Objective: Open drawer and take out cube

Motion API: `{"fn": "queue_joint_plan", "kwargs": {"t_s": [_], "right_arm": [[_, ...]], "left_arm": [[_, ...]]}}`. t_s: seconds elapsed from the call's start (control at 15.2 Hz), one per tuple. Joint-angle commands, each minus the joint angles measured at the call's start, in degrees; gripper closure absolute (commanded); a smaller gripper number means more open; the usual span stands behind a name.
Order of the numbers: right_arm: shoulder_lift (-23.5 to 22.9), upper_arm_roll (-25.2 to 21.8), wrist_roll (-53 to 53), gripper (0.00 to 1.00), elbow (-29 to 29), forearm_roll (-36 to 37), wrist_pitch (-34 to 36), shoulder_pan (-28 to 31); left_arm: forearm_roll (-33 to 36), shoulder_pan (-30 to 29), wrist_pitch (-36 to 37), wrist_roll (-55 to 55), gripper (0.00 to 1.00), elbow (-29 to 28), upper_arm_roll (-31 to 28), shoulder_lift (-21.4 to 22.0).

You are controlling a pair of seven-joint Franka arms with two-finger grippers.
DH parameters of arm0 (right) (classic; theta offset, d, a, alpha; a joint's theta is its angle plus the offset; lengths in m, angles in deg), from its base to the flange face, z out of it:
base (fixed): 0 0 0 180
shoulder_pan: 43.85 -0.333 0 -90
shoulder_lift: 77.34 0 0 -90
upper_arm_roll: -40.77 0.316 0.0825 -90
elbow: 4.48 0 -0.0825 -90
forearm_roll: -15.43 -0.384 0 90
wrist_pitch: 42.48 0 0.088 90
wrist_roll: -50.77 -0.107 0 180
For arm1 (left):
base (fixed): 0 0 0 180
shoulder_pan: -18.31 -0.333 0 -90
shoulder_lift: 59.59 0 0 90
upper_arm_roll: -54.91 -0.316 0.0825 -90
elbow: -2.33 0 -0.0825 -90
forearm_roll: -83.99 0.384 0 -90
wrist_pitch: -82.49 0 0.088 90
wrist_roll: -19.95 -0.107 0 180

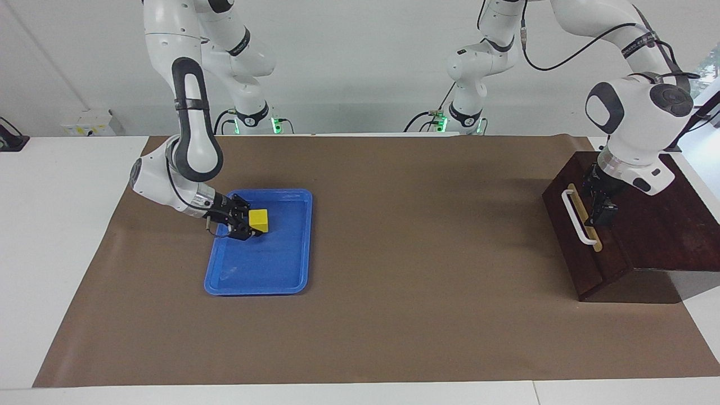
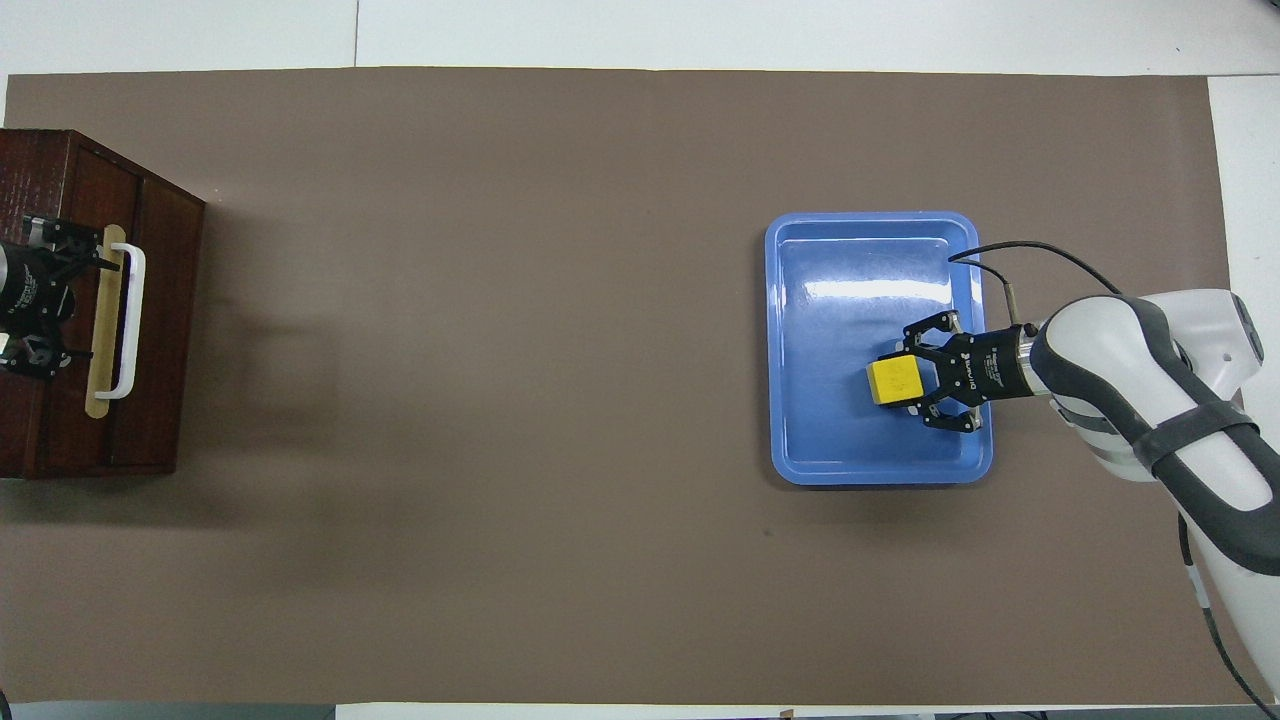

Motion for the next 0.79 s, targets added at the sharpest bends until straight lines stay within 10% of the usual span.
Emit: {"fn": "queue_joint_plan", "kwargs": {"t_s": [0.0,0.59,0.72], "right_arm": [[0.3,0.6,0.5,0.76,0.5,-0.8,-1.3,1.4],[-2.3,0.8,-3.0,0.83,-3.1,-3.0,-3.1,-0.2],[-2.2,0.7,-3.0,0.58,-3.1,-3.0,-3.4,-0.5]], "left_arm": [[0.7,4.4,1.1,-0.4,0.0,2.7,0.1,2.5],[-2.7,12.6,22.5,-34.2,0.0,14.8,0.8,3.8],[-4.0,12.6,25.2,-43.5,0.0,15.5,0.8,4.6]]}}
